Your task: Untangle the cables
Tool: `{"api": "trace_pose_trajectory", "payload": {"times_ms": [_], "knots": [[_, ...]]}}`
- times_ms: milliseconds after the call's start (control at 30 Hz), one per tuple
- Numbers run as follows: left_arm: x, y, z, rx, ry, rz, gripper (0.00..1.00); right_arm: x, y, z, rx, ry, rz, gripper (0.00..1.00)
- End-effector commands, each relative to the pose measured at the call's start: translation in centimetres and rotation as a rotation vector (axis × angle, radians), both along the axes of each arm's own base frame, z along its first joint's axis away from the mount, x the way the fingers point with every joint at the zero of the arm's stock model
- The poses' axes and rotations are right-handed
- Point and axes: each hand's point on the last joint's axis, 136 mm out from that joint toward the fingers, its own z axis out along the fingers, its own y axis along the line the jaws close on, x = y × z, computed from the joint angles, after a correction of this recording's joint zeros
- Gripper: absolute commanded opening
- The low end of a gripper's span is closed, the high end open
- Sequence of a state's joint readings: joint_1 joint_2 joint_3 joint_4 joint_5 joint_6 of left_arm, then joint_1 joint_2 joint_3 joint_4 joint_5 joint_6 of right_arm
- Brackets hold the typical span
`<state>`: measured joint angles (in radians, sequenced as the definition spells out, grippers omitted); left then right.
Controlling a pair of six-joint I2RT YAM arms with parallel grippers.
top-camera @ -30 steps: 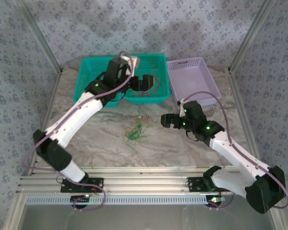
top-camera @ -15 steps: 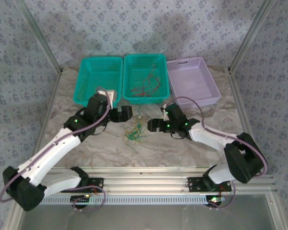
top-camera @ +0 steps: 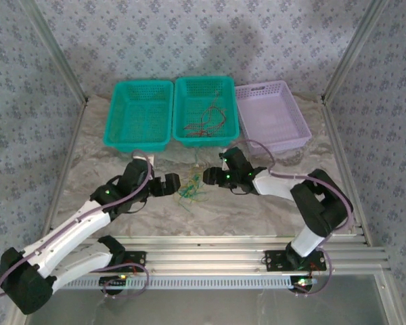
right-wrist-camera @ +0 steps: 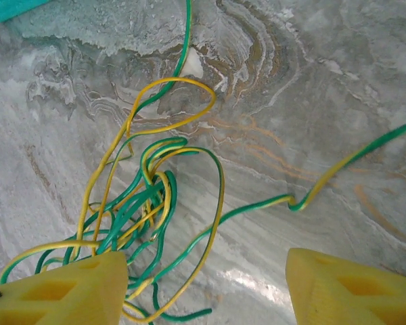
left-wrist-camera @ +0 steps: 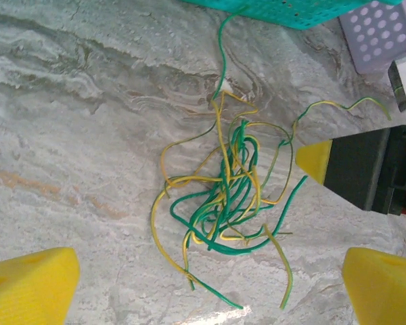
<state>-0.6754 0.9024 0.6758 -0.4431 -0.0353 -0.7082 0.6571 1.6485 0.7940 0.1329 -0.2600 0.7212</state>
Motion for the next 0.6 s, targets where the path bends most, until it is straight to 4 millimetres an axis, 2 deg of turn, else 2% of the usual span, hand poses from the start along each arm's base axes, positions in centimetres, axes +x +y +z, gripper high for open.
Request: {"api": "trace_pose_trajectory", "payload": {"times_ms": [0, 200, 333, 567], "knots": [[-0.2, -0.2, -0.1, -0.047, -0.004, 0.025, 0.99, 1.0, 1.8, 0.8, 0.065, 0.001, -0.004, 0.58], [-1.1, -0.7, -2.4, -0.067, 0.041, 0.029, 0.99, 1.3, 2.8, 0.1, 0.082, 0.023, 0.0, 0.45], [-1.4, -1.2, -3.8, -0.065, 0.061, 0.025, 0.99, 1.5, 2.8, -0.2, 0.078, 0.024, -0.011, 0.31], [-1.1, -2.3, -5.7, -0.051, 0.092, 0.013, 0.99, 1.7, 2.6, 0.7, 0.07, -0.001, -0.011, 0.06]]}}
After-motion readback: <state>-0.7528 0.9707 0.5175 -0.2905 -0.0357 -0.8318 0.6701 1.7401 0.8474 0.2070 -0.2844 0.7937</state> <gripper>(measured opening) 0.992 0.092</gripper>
